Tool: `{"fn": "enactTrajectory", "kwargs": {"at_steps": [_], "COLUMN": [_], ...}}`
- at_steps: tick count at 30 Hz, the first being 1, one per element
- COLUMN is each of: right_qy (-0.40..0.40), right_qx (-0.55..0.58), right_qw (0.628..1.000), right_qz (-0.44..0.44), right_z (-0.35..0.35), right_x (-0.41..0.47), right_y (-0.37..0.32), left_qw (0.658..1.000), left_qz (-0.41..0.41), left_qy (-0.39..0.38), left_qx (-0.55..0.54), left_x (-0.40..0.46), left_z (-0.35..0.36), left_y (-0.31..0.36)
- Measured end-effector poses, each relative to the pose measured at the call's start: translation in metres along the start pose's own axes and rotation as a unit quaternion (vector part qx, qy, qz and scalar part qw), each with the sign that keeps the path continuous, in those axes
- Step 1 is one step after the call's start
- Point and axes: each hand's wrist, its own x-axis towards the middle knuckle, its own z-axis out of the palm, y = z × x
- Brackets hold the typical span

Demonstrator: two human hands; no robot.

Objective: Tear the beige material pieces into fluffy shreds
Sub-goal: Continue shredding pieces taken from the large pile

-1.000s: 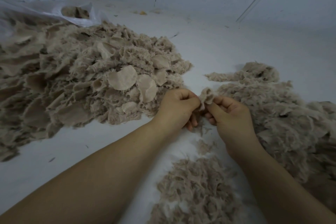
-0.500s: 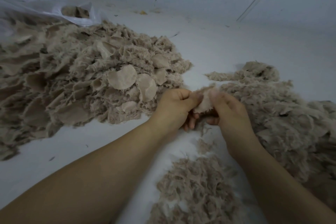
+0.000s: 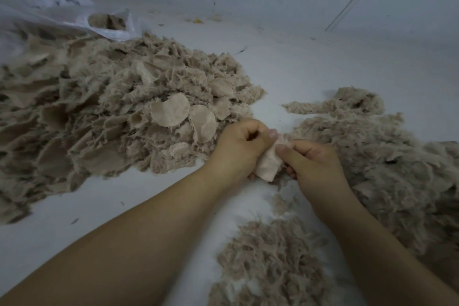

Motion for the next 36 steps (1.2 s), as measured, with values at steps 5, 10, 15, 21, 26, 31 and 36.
{"fn": "enactTrajectory", "kwargs": {"at_steps": [5,10,15,21,26,31,36], "right_qy": [0.039,0.122,0.093,0.055,0.077,0.105,0.097], "right_qx": [0.026,0.13,0.071,0.083,0.031,0.065,0.05], "right_qw": [0.998,0.981,0.992,0.994,0.995,0.99,0.992], "right_qz": [0.035,0.075,0.055,0.05,0.047,0.067,0.064], "right_z": [0.0,-0.005,-0.001,0.003,0.001,0.0,0.001], "right_x": [0.002,0.007,0.002,-0.001,-0.002,0.001,0.001], "right_y": [0.002,0.0,-0.002,-0.008,-0.005,-0.004,-0.004], "left_qw": [0.995,0.969,0.918,0.976,0.987,0.977,0.913], "left_qz": [-0.022,-0.076,-0.124,-0.143,-0.059,-0.002,0.089], "left_qy": [0.073,-0.191,-0.376,-0.163,0.009,0.135,-0.024], "left_qx": [-0.065,-0.133,0.029,-0.034,-0.147,-0.163,0.397], "left_x": [0.001,0.005,0.0,-0.001,0.001,0.01,0.004], "left_z": [0.002,-0.027,-0.036,-0.02,-0.014,-0.016,0.001], "left_y": [-0.003,0.008,0.021,0.018,0.019,0.012,-0.008]}}
